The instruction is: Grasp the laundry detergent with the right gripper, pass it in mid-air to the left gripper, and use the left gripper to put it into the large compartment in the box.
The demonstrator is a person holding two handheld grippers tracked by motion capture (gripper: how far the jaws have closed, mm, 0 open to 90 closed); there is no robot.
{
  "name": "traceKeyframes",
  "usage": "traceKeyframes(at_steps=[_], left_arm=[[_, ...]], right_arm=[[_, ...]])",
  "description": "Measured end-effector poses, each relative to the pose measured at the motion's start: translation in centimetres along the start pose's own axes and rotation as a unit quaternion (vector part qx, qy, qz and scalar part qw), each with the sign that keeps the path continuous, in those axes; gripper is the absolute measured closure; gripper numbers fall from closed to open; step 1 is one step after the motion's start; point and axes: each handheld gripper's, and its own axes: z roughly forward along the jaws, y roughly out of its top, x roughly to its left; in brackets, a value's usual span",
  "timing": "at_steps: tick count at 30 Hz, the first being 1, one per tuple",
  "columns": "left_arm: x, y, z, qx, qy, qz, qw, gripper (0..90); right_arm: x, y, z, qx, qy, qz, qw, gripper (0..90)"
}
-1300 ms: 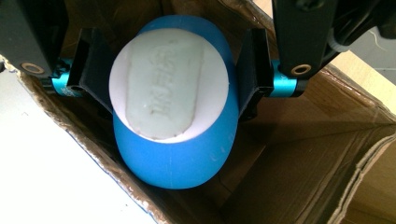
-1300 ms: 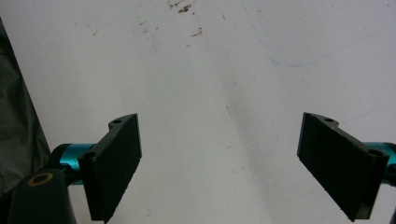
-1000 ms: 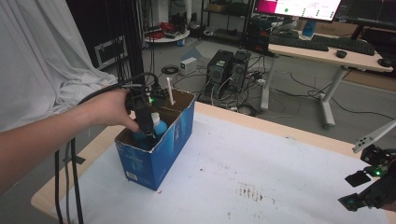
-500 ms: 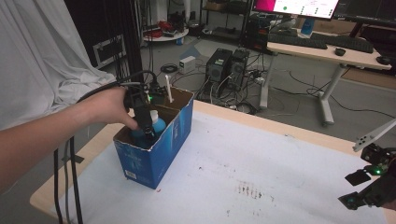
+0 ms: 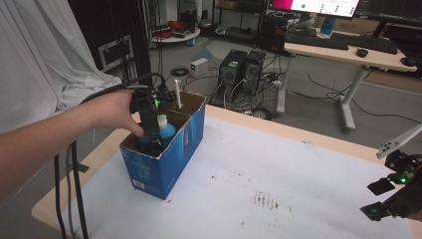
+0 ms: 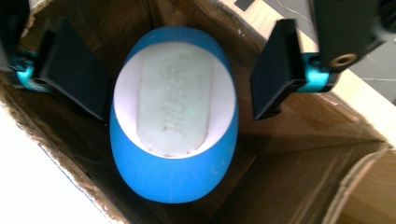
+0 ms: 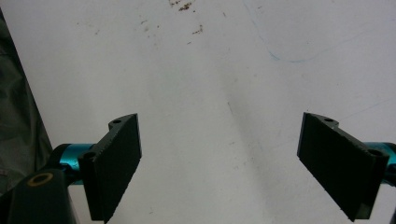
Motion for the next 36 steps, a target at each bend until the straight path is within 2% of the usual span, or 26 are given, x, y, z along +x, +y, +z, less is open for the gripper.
traceKeyframes(at_steps=[6,13,18,21,23,29,36], left_arm=[[-0.1,0.0,-0.9,-0.01,0.0,0.005,0.9999,17.8],[-0.1,0.1,-3.9,-0.033,0.019,0.012,0.9992,17.8],[-0.7,0.8,-6.1,-0.063,0.031,0.021,0.9973,17.8],[-1.4,1.6,-6.7,-0.077,0.03,0.036,0.9959,17.8],[-2.0,2.4,-7.0,-0.088,0.023,0.051,0.9946,17.8],[-3.9,4.8,-6.6,-0.096,0.015,0.088,0.9914,17.8],[-6.9,7.8,-6.0,-0.113,-0.004,0.133,0.9847,17.8]], right_arm=[[0.1,-0.2,-0.1,-0.003,-0.001,0.0,1.0,13.3],[0.2,-0.8,-0.5,-0.009,-0.005,0.005,0.9999,13.3],[0.5,-1.1,-0.9,-0.017,-0.011,0.008,0.9998,13.3],[0.7,-1.4,-1.2,-0.025,-0.018,0.017,0.9994,13.3],[0.9,-1.8,-1.5,-0.036,-0.017,0.033,0.9987,13.3],[1.7,-2.6,-2.1,-0.058,-0.027,0.059,0.9962,13.3],[3.2,-3.5,-2.7,-0.079,-0.047,0.08,0.9926,13.3]])
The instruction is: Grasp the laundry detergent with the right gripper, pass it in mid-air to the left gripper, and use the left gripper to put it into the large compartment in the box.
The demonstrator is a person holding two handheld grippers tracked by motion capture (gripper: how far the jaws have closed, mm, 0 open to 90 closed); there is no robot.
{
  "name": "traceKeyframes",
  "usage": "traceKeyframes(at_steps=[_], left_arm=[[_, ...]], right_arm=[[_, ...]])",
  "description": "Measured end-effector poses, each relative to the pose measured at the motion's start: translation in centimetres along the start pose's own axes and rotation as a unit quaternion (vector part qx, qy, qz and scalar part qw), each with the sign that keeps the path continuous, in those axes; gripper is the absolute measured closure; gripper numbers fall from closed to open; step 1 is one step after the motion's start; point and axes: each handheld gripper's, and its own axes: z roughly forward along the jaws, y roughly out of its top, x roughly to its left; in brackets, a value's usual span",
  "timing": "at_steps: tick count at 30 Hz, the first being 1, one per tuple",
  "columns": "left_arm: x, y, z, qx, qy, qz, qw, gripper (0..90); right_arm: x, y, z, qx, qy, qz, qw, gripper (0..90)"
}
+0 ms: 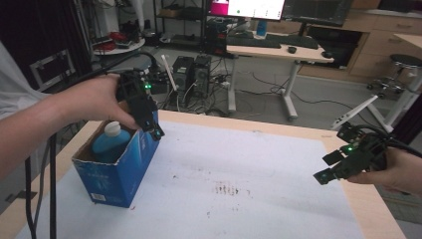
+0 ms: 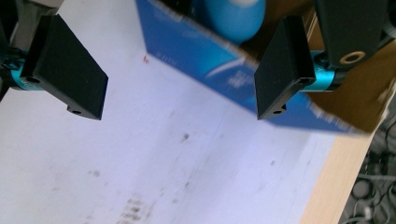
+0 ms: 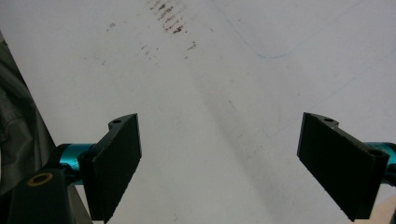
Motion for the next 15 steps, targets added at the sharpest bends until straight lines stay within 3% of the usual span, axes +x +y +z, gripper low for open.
traceKeyframes(at_steps=[4,15], left_arm=[[-1.1,2.0,1.3,-0.006,-0.013,0.024,0.9996,17.8],[-2.7,5.4,3.8,-0.019,-0.021,0.046,0.9985,17.8]], right_arm=[[0.5,-0.5,-0.2,-0.014,-0.013,0.007,0.9998,13.3],[1.4,-0.8,-1.1,-0.047,-0.03,0.014,0.9983,13.3]])
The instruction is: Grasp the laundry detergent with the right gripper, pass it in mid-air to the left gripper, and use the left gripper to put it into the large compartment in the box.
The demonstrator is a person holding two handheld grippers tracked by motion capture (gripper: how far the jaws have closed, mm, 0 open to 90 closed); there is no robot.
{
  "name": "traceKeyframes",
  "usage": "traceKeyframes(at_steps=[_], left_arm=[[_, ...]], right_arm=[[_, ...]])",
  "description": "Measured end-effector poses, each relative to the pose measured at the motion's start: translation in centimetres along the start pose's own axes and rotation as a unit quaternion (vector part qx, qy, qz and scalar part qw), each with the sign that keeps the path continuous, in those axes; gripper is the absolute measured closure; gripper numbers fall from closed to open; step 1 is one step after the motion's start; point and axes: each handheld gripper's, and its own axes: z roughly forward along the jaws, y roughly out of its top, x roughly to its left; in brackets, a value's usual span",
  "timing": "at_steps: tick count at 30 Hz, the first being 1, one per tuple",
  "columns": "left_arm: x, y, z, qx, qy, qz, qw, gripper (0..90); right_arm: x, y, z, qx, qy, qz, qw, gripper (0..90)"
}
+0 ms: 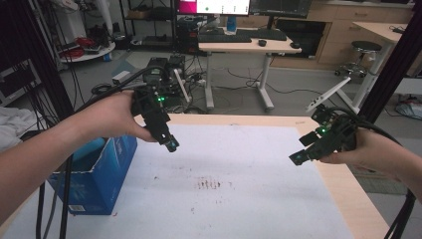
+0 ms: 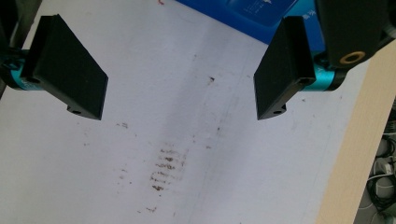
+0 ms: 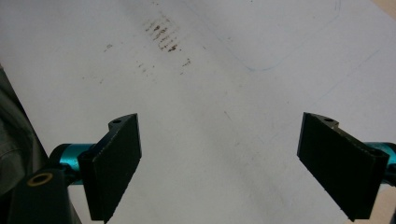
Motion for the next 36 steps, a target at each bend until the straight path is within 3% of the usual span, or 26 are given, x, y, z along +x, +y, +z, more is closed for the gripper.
traceKeyframes(at_steps=[8,23,36], left_arm=[[-0.1,0.9,0.9,0.001,-0.002,0.002,1.0,17.8],[-0.1,0.5,1.6,-0.011,-0.004,-0.017,0.9998,17.8],[0.0,0.1,1.6,-0.006,-0.005,-0.018,0.9998,17.8]], right_arm=[[-0.1,-0.2,-0.1,-0.01,-0.005,0.005,0.9999,13.3],[-0.2,0.0,0.1,-0.011,0.002,-0.002,0.9999,13.3],[-0.4,0.1,0.2,-0.006,0.005,-0.006,1.0,13.3]])
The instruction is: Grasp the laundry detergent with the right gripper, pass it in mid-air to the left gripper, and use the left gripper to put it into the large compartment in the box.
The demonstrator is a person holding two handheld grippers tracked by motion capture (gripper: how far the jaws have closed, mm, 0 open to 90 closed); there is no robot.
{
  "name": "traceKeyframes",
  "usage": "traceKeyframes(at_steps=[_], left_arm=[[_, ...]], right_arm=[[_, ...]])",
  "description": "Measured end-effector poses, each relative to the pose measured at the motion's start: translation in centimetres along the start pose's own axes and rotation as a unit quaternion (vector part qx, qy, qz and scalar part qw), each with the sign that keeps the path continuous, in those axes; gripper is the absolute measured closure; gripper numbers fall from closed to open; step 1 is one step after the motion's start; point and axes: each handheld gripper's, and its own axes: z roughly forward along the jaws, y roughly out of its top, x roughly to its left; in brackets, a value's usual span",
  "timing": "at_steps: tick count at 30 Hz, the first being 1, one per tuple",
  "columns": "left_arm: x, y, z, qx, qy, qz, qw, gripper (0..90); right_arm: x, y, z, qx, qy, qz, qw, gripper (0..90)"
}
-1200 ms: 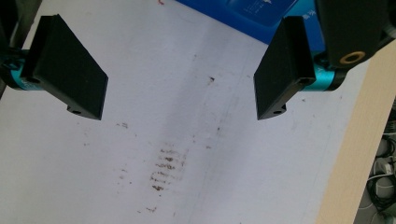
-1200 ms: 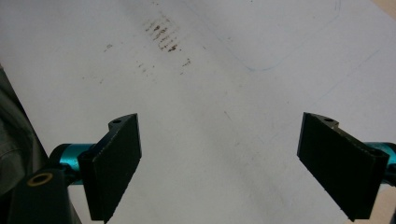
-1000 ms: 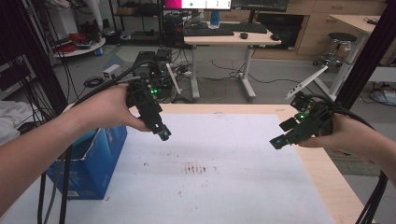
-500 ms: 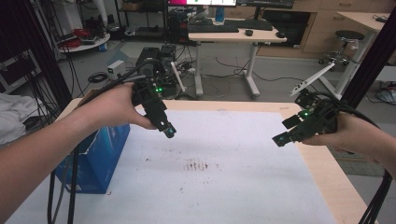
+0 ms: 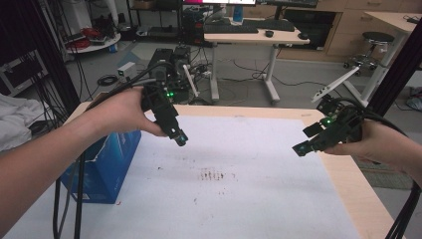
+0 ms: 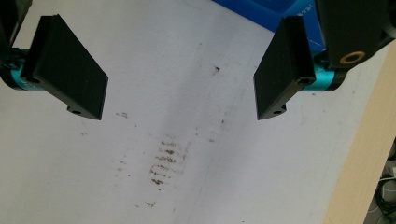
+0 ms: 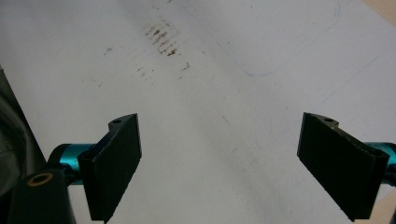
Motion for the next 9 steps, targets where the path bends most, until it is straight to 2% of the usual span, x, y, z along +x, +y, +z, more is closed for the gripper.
traceKeyframes(at_steps=[9], left_arm=[[0.16,-0.17,-0.08,-0.002,0.001,-0.003,1.0,17.8]], right_arm=[[-0.04,-0.06,-0.11,0.0,0.0,0.002,1.0,13.3]])
